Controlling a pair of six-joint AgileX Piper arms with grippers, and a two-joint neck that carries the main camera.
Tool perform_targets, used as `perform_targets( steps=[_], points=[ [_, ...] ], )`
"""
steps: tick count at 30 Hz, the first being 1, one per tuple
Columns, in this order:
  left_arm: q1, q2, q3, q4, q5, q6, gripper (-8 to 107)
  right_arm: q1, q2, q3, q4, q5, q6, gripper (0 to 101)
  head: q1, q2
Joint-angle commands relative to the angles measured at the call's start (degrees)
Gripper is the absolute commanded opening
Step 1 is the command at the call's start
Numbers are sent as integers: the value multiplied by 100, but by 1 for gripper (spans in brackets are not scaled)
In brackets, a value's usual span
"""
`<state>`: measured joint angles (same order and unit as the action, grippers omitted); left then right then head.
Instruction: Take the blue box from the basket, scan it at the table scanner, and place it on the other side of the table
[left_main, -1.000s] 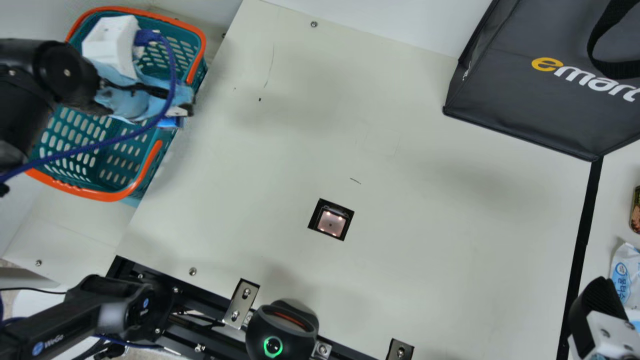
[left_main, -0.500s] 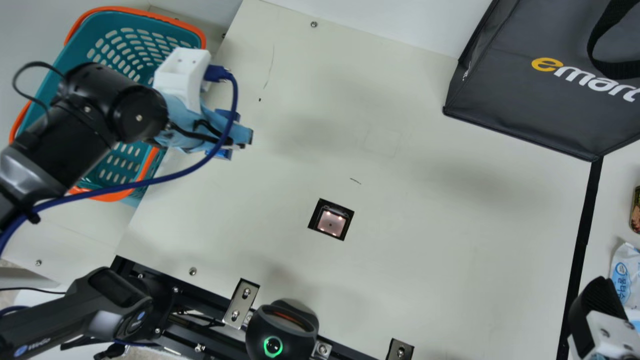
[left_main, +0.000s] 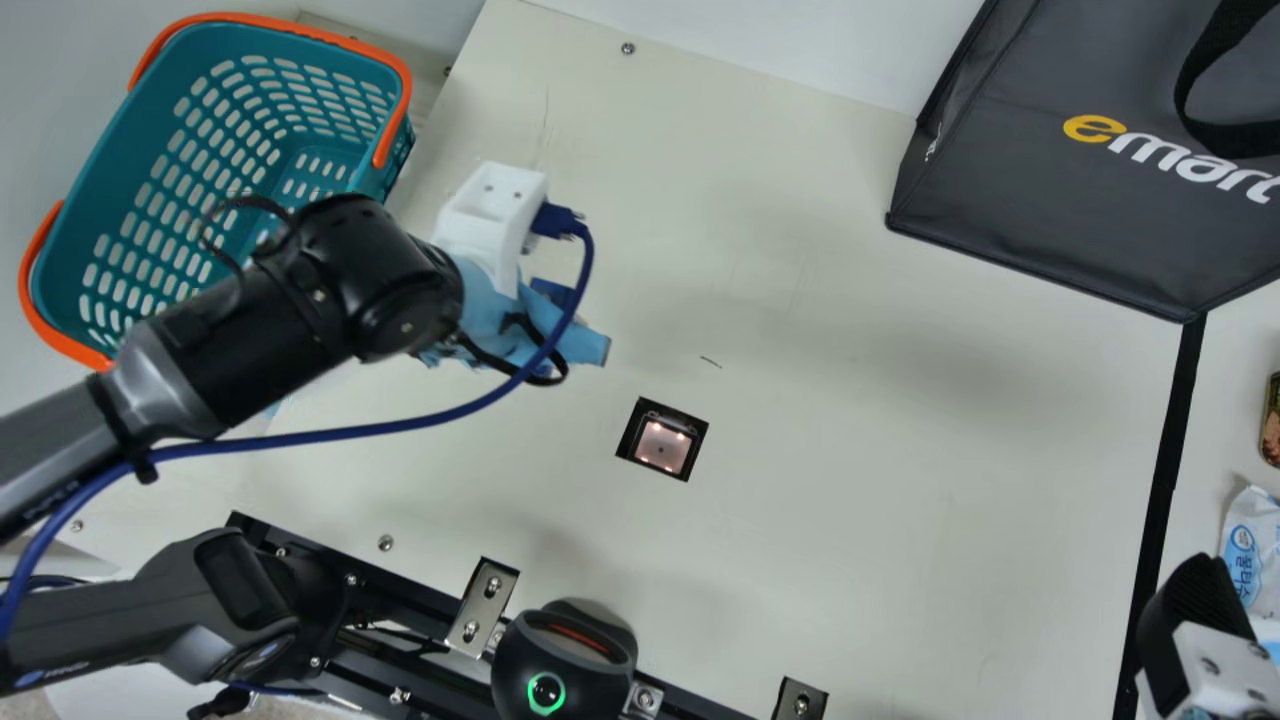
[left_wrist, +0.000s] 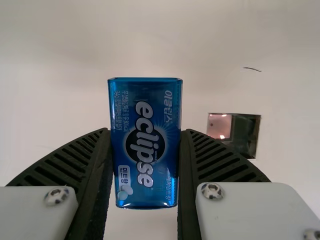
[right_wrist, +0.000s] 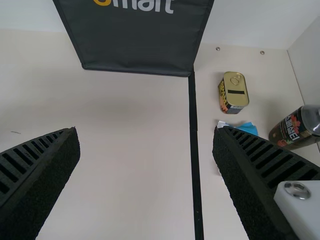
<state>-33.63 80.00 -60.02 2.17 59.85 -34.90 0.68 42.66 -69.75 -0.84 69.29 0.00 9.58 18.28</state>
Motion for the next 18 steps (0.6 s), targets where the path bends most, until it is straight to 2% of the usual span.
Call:
perform_targets(
  steps=[1, 18],
  points=[
    [-247, 74, -35, 23, -17, -191, -8, 0, 0, 0, 0, 0, 0, 95, -166, 14],
    [-1196, 756, -178, 139, -380, -1155, -8, 0, 0, 0, 0, 0, 0, 95, -166, 14]
  ],
)
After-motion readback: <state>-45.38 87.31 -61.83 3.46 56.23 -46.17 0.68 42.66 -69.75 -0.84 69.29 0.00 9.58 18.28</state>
